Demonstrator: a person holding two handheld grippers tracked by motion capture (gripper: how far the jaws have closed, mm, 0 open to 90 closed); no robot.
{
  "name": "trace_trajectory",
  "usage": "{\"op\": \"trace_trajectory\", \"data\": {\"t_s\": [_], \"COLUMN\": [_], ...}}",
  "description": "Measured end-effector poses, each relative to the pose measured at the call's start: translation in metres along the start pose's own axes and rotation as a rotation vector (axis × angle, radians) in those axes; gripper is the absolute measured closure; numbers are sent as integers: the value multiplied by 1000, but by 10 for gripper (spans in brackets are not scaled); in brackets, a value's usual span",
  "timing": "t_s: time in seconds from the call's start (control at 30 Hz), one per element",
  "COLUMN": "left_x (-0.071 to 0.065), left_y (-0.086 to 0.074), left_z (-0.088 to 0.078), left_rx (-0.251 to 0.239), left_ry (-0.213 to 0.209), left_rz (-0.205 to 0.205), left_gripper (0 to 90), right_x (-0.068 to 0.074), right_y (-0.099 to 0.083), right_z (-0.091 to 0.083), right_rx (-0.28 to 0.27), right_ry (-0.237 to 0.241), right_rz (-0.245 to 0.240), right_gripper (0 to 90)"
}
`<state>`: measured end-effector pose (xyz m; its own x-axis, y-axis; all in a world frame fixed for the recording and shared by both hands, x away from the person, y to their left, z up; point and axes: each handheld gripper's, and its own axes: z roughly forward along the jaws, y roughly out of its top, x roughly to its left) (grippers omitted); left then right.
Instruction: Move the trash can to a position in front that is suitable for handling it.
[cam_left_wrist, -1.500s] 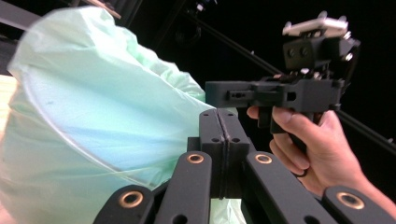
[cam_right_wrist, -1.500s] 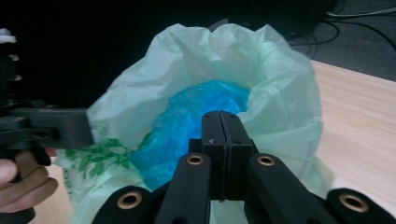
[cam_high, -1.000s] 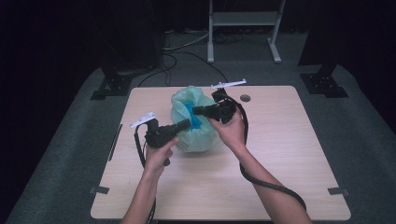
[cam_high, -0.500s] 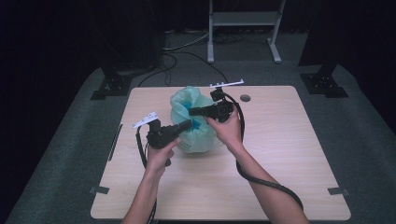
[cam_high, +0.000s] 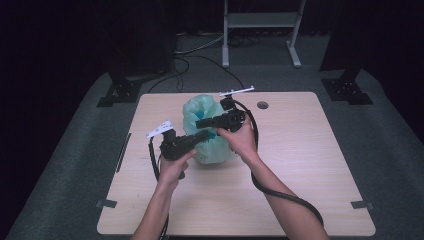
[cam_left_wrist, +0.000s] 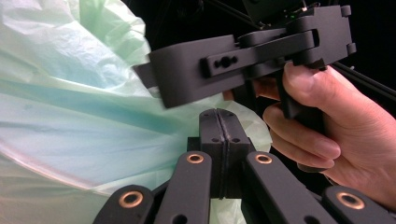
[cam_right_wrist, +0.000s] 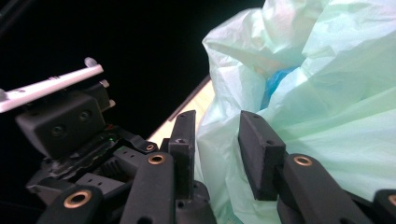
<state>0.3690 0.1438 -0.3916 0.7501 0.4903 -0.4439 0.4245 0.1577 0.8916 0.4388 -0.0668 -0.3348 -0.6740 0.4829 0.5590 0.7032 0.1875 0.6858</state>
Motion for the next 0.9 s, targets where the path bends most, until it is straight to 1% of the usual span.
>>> {"op": "trace_trajectory", "data": {"t_s": [0.03,0.1,0.13,0.17,0.2,0.23,0.3,0.4,0.53,0.67,0.7,0.77,0.8,0.87,0.9], "left_x": [-1,-1,-2,-2,-2,-1,-2,-4,-4,-1,-2,-2,-2,-1,-1], "left_y": [0,0,0,0,1,1,2,5,10,13,14,14,15,16,16], "left_z": [0,0,0,0,-1,-1,-3,-7,-13,-20,-21,-24,-25,-28,-28], "left_rx": [2,5,6,8,9,6,0,-24,-51,-76,-90,-107,-114,-117,-117], "left_ry": [1,0,1,5,7,5,2,21,28,42,56,96,111,134,134], "left_rz": [2,9,14,19,21,20,23,55,58,48,51,88,98,103,103], "left_gripper": [900,900,900,900,900,900,867,790,722,639,602,522,486,422,393], "right_x": [1,3,4,4,4,2,-1,-5,-9,-14,-15,-17,-19,-20,-20], "right_y": [0,0,0,0,0,0,1,1,1,1,0,1,0,0,0], "right_z": [2,5,6,6,5,5,4,1,-3,-8,-9,-10,-11,-14,-14], "right_rx": [7,26,35,35,29,25,20,6,-9,-30,-35,-42,-45,-53,-53], "right_ry": [-15,-62,-83,-105,-110,-104,-118,-117,-105,-84,-79,-69,-61,-51,-51], "right_rz": [-7,-28,-40,-52,-48,-43,-32,-20,-2,19,25,34,43,51,51], "right_gripper": [696,781,846,888,900,900,900,900,900,900,900,900,900,900,900]}}
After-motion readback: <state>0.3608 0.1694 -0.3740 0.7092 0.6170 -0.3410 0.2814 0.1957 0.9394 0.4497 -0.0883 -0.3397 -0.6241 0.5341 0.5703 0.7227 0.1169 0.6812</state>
